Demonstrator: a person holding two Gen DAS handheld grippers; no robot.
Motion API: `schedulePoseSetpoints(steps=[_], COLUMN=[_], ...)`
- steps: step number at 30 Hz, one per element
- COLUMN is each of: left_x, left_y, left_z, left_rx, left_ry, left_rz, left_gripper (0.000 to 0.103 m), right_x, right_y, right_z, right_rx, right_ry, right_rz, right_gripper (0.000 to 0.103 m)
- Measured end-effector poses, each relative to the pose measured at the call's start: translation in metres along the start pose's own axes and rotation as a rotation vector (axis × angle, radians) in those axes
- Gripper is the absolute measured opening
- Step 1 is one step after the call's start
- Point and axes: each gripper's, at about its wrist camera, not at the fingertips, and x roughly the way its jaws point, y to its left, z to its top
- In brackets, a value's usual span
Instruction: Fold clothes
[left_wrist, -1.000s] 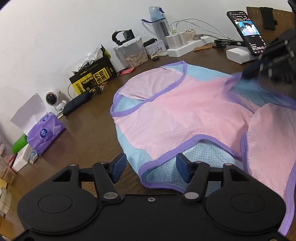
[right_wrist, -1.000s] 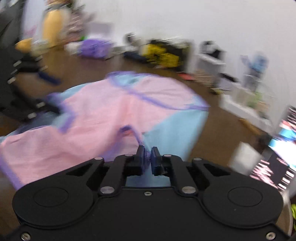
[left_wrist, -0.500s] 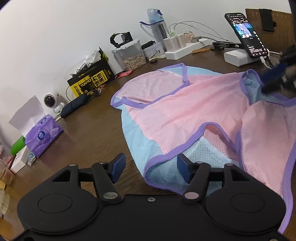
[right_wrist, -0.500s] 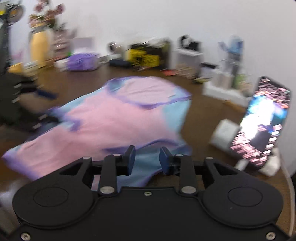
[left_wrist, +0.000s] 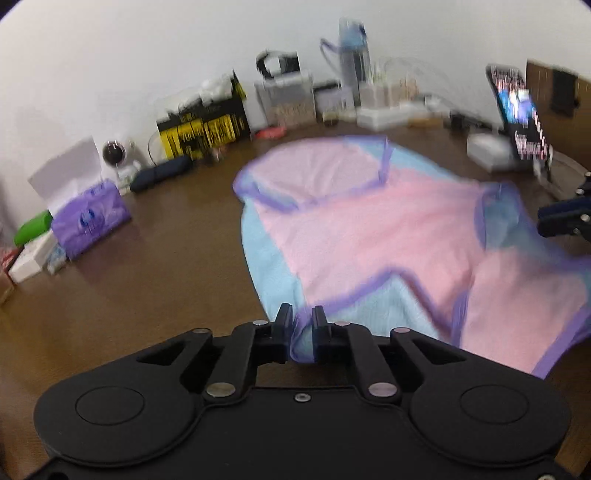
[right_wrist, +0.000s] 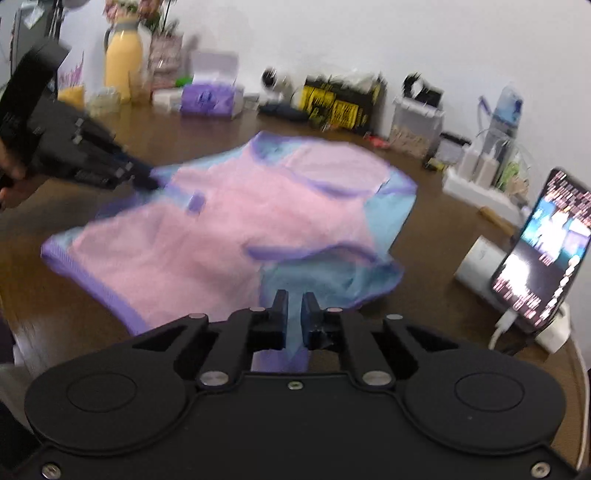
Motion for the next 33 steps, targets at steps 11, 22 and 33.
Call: schedulePoseSetpoints(steps=[11,22,33], left_x=[0.150,0.192,0.200], left_y=[0.038,0.100,0.091], left_z=[0.102,0.072,0.085], left_rx=[-0.099,-0.455,-0.406], left_ry=[0.106,0.107,0.127], left_rz=[-0.020,0.056,0.081], left_gripper=[0.059,0.003,0.005], right_x=[0.104,0.161,0.108], right_y=[-0.078,-0.077,-0.042], right_z=[0.081,0.064,0.060], right_rx=[0.189,0.147,0.083], right_ry=[0.023,0.126,0.105], right_rz=[-0.075,-0.047,0.053], right_gripper=[0.025,0.025,0.026])
